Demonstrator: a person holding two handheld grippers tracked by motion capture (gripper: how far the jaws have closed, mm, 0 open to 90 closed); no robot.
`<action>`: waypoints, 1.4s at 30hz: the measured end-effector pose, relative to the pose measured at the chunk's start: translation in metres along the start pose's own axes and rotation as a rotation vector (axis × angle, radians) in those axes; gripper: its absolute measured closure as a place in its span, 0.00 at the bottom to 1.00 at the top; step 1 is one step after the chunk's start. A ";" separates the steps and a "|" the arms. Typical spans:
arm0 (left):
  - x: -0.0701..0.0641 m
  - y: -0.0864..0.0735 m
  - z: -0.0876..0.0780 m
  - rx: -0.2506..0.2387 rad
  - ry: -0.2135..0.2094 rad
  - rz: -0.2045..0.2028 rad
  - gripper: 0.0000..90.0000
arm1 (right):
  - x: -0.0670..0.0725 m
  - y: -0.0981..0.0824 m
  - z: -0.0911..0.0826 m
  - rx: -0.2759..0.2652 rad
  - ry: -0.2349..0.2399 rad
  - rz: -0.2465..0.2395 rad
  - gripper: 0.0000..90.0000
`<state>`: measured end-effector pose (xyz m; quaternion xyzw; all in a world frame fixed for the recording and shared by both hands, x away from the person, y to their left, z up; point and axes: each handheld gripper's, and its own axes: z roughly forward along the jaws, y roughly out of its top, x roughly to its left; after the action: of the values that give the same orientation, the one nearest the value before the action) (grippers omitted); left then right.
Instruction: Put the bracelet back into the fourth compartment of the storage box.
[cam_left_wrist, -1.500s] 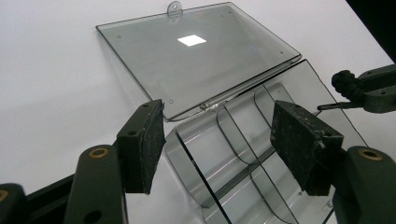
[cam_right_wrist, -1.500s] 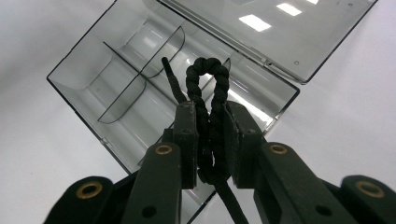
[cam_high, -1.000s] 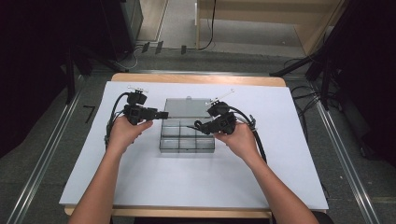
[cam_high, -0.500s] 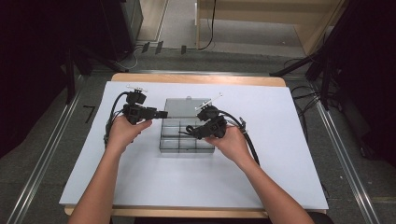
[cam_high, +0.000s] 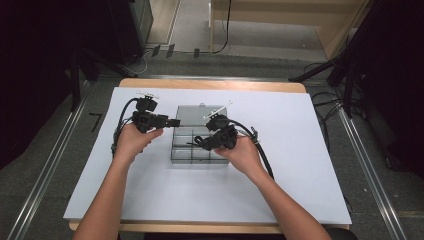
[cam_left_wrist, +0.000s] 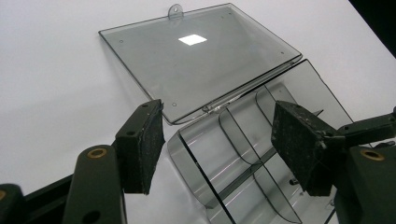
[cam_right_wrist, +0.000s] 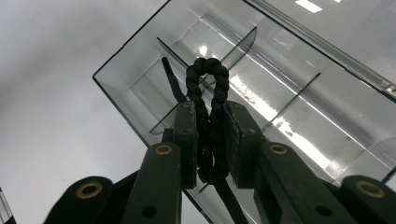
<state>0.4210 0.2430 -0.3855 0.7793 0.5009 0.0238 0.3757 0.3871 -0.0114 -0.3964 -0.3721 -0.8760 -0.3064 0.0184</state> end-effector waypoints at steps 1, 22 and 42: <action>0.000 0.000 0.000 0.000 0.002 0.000 0.39 | 0.001 0.000 0.001 0.002 0.001 0.003 0.86; -0.001 0.001 0.000 -0.003 0.003 0.009 0.39 | 0.014 0.004 0.013 0.006 0.019 -0.014 0.86; 0.001 0.001 -0.002 -0.013 0.007 0.009 0.39 | 0.024 0.008 0.026 0.016 0.031 -0.036 0.86</action>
<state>0.4220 0.2450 -0.3836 0.7791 0.4984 0.0313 0.3789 0.3800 0.0229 -0.4073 -0.3514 -0.8844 -0.3056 0.0296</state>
